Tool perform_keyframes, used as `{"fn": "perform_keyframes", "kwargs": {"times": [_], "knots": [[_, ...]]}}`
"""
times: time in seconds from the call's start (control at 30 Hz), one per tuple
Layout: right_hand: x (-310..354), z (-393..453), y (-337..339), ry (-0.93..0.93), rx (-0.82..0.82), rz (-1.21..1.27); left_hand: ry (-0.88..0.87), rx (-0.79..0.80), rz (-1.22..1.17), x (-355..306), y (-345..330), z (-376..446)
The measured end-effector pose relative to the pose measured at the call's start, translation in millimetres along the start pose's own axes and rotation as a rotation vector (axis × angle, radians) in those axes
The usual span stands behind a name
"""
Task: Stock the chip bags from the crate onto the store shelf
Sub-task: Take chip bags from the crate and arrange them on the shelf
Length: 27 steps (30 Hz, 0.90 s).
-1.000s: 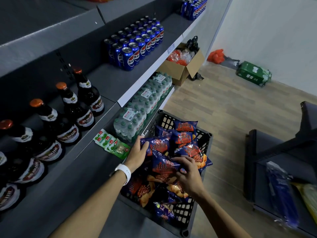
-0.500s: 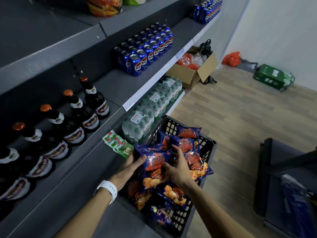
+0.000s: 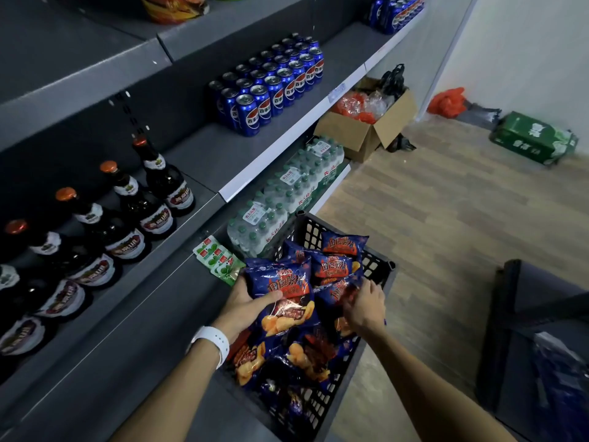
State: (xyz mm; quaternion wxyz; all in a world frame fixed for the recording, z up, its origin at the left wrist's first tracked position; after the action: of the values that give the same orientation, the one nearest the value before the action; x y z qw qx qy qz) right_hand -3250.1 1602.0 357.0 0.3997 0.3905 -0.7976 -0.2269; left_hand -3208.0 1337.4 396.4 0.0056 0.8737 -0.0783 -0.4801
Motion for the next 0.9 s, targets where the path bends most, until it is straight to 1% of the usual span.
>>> {"fn": "perform_keyframes", "kwargs": {"times": [0.07, 0.1, 0.17, 0.23, 0.3, 0.4, 0.43, 0.47, 0.53, 0.67, 0.73, 0.9], "knots": [[-8.6, 14.9, -2.4, -0.074, 0.09, -0.069, 0.018, 0.001, 0.032, -3.3, -1.3, 3.9], [-12.7, 22.2, -4.1, -0.108, 0.133, -0.046, 0.019, -0.007, 0.053, -4.5, -1.9, 4.9], [-19.2, 32.2, -6.9, -0.151, 0.195, 0.073, -0.002, -0.012, 0.089, -7.1, -4.5, 4.5], [-22.7, 31.8, -6.5, -0.145, 0.209, 0.167, -0.018, -0.021, 0.105, -7.0, -5.9, 3.6], [-17.1, 20.6, 0.0, -0.077, 0.161, 0.23, -0.01, -0.049, 0.095, -3.2, -2.7, 2.3], [7.7, -6.2, 18.6, 0.158, -0.015, 0.348, 0.01, -0.172, 0.087, -4.7, 8.0, -3.4], [19.9, -15.7, 26.2, 0.229, -0.046, 0.422, 0.008, -0.224, 0.074, -7.7, 13.4, -5.0], [33.7, -23.8, 32.4, 0.274, -0.025, 0.533, -0.007, -0.272, 0.05, -12.2, 18.2, -6.6], [65.2, -33.4, 37.5, 0.342, 0.125, 0.722, -0.031, -0.325, 0.004, -26.9, 24.7, -12.3], [143.2, -67.1, 41.9, 0.511, 0.449, 0.742, -0.095, -0.331, -0.042, -65.3, 34.4, -27.0], [168.8, -77.6, 46.9, 0.548, 0.551, 0.736, -0.129, -0.347, -0.033, -82.5, 48.0, -40.2], [216.1, -105.6, 58.9, 0.54, 0.719, 0.746, -0.207, -0.262, -0.03, -112.8, 86.6, -82.8]]}}
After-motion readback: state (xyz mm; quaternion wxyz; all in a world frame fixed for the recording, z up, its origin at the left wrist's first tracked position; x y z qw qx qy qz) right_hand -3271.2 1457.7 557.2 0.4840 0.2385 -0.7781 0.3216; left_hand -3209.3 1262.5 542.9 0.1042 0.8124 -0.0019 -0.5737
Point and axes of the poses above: each hand's wrist, its own z-axis towards the middle knuckle, its own y-axis out of the back of the hand, x = y × z, the point moved 3 cm from there along z, towards the middle knuckle, and after that the axes turned 13 degrees about x, right-handed, at the moved point
